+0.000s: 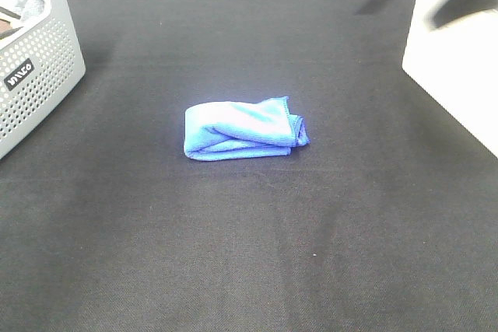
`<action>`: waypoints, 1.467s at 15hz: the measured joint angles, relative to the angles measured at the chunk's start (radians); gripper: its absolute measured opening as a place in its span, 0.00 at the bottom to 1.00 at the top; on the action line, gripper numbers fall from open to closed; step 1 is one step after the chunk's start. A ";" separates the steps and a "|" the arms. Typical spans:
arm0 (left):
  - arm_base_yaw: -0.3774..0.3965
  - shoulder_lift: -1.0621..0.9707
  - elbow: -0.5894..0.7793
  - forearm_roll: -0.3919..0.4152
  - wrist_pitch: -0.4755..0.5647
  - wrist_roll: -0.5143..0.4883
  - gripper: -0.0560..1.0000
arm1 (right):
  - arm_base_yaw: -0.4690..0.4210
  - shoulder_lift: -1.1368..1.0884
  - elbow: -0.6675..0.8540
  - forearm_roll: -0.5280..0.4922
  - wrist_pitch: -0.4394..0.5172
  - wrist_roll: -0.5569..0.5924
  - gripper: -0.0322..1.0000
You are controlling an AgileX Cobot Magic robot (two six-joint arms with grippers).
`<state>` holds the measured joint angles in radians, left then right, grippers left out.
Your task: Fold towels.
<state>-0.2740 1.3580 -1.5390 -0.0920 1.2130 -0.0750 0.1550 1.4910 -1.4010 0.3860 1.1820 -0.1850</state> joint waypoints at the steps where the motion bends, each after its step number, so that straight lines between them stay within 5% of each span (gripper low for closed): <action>1: 0.000 -0.097 0.093 0.000 0.000 0.000 0.76 | 0.000 -0.103 0.060 -0.035 0.000 0.020 0.90; 7: 0.000 -0.736 0.591 0.000 0.003 0.019 0.76 | 0.000 -0.654 0.435 -0.209 0.000 0.090 0.90; 12: 0.000 -1.206 0.863 0.001 0.008 0.082 0.76 | 0.000 -1.050 0.733 -0.265 -0.001 0.090 0.90; 22: 0.000 -1.335 1.040 -0.017 -0.149 0.169 0.76 | 0.000 -1.302 0.894 -0.305 -0.111 0.090 0.90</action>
<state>-0.2740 0.0230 -0.4990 -0.1090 1.0640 0.0940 0.1550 0.1890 -0.5070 0.0810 1.0710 -0.0950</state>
